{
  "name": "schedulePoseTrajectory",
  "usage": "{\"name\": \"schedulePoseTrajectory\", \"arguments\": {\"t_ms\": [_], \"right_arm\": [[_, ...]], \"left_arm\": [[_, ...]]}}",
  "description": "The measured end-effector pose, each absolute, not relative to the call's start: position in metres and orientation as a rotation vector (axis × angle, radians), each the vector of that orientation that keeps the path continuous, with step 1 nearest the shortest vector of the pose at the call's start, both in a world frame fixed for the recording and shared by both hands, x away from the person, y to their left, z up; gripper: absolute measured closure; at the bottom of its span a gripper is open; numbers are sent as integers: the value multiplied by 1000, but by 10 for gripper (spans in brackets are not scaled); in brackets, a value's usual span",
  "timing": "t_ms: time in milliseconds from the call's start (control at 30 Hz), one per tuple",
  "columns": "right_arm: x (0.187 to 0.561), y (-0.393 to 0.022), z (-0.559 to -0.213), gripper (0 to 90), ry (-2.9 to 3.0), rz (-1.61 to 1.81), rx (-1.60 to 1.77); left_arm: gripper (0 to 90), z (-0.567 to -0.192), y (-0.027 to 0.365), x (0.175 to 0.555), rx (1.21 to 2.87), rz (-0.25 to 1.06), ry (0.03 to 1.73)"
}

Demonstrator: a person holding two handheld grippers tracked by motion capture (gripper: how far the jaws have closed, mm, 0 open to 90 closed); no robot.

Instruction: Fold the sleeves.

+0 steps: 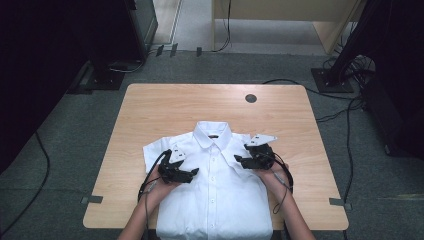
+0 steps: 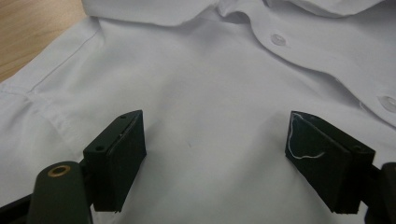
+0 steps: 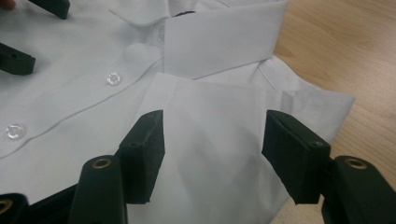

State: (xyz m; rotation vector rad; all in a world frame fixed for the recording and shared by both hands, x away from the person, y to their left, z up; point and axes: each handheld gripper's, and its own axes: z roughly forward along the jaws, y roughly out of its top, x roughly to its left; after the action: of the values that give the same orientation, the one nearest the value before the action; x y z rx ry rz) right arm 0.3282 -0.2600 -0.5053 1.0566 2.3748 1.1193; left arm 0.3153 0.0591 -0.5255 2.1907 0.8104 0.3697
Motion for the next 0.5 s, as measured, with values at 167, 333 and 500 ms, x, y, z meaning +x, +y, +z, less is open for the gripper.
{"name": "schedulePoseTrajectory", "arguments": {"t_ms": [167,333,500], "right_arm": [[329,-268,-509,370,2367,1121,1066],[332,-278,-512,357,2346,1127,1101],[332,-282,-515,333,2341,1114,1108]], "left_arm": [[200,-526,59,315,2189,371,813],[200,-526,59,315,2190,371,812],[201,-525,59,315,2190,371,812]]}}
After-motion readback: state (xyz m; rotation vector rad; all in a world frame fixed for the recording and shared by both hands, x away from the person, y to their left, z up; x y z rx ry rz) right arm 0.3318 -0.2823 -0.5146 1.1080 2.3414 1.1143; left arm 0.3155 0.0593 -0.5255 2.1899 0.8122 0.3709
